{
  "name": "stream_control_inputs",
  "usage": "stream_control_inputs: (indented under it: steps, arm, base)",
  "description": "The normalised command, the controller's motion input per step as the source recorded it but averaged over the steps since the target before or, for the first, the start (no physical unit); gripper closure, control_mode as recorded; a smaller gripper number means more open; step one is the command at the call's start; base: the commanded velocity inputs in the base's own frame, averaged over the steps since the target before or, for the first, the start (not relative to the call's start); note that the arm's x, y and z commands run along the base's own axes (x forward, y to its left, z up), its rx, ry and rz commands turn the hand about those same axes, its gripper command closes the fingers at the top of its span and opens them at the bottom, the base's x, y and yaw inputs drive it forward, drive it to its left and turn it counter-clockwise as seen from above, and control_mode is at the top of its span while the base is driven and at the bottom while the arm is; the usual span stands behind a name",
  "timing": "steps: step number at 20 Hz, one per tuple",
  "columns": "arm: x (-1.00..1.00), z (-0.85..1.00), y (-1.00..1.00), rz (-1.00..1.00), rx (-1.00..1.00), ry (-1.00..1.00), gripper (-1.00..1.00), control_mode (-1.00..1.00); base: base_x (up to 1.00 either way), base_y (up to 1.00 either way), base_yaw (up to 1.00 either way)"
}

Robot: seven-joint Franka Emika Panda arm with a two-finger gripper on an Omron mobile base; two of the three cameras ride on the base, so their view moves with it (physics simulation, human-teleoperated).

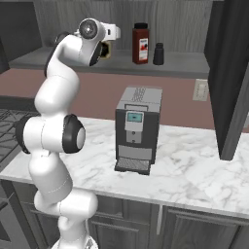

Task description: Collect the paprika, mayonnaise, and shaker from the cabinet and place them next to the stove.

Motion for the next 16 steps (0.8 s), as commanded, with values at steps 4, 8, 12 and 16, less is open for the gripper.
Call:
stream_control_inputs:
  steps: [4, 8, 12, 16]
  arm:
    - [0.07, -0.02, 0.0, 0.0, 0.0, 0.0, -1.0, -1.0]
    - [0.04, -0.07, 0.0, 0.0, 0.0, 0.01, -1.0, -1.0]
    - [0.0, -0.13, 0.0, 0.0, 0.0, 0.02, -1.0, -1.0]
    - [0.0, -0.11, 0.0, 0.0, 0.0, 0.01, -1.0, -1.0]
  base:
    - [0.0, 0.0, 0.0]
    - [0.0, 0.0, 0.0]
    - [0.0, 0.0, 0.0]
    - [0.0, 0.0, 0.0]
